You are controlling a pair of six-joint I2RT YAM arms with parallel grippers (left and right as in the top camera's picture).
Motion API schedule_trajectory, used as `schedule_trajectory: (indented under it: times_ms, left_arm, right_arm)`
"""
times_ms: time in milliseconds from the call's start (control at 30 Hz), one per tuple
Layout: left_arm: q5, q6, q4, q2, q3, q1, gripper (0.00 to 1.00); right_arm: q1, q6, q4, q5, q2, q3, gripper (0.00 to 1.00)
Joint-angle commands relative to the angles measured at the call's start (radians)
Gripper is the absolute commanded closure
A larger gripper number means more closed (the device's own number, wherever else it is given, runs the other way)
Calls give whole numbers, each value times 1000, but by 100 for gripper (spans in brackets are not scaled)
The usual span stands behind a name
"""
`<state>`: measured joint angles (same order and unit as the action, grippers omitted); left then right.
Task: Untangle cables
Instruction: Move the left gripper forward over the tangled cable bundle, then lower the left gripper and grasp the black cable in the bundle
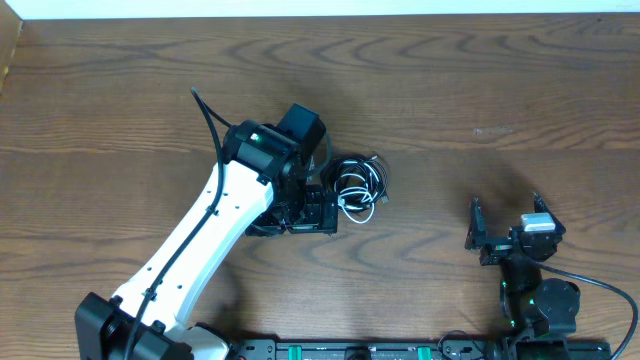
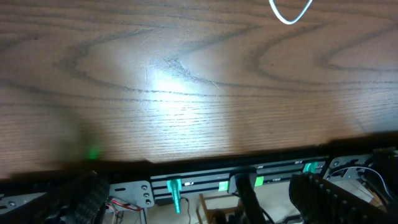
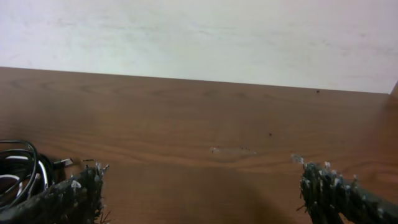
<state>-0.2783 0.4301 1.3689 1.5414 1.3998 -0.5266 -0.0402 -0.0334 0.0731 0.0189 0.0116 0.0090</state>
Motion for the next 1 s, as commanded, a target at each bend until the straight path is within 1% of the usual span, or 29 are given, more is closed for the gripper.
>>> schedule_trajectory:
  times_ms: [0,133,400,567,833,967]
  left_arm:
    - [3,18,-11,2,-5,-3,2]
    - [-1,21,-34,2,-5,-12,2]
    - [-1,21,-63,2,-5,-72,2]
    - [3,71,-110,2,-5,-105,2]
    - [3,77,-149,3,-5,-106,2]
    - [34,77,-148,3,-5,-106,2]
  right_arm:
    - [-1,-5,2,-2,-6,-3,1]
    - [0,-5,2,-2,-6,-3,1]
    - [-1,-5,2,-2,-6,-3,1]
    - [-1,-5,2,-2,-6,-3,1]
    - [0,-5,2,-2,-6,-3,1]
    - [0,-5,2,-2,-6,-3,1]
